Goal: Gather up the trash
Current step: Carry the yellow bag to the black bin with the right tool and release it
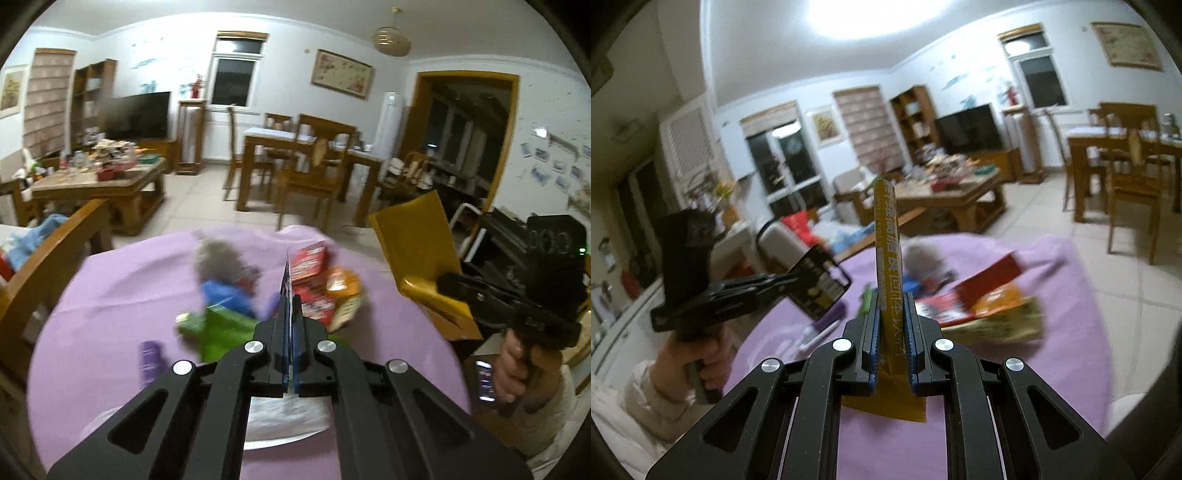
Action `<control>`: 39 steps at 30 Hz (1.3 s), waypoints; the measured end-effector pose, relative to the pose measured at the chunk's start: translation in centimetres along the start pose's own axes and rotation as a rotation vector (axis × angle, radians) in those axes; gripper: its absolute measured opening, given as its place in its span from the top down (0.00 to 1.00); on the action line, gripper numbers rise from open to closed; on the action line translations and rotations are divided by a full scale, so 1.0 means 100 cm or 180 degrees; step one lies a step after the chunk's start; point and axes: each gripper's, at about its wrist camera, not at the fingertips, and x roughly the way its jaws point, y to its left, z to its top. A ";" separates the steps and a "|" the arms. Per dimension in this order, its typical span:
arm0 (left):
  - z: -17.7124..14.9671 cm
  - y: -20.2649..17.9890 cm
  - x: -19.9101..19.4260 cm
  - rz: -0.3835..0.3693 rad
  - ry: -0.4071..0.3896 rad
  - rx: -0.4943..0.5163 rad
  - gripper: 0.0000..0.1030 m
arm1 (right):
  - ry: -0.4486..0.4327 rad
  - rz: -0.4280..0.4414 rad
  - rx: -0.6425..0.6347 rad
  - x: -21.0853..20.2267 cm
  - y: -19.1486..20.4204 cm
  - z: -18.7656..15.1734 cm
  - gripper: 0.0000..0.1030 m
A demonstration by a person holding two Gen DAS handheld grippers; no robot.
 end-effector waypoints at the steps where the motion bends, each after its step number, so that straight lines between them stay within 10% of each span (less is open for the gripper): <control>1: 0.003 -0.005 0.004 -0.0044 0.0003 0.0009 0.98 | -0.0041 -0.0059 0.0028 -0.007 -0.006 0.000 0.88; 20: 0.033 -0.234 0.165 -0.1820 0.0270 0.0356 0.98 | -0.0542 -0.1731 0.1017 -0.178 -0.175 -0.061 0.88; 35: 0.008 -0.279 0.223 -0.1817 0.0765 0.0482 0.97 | -0.0368 -0.1939 0.1351 -0.186 -0.223 -0.115 0.86; 39: 0.010 -0.275 0.216 -0.1718 0.0777 0.0518 0.89 | -0.0482 -0.2012 0.1418 -0.189 -0.220 -0.107 0.28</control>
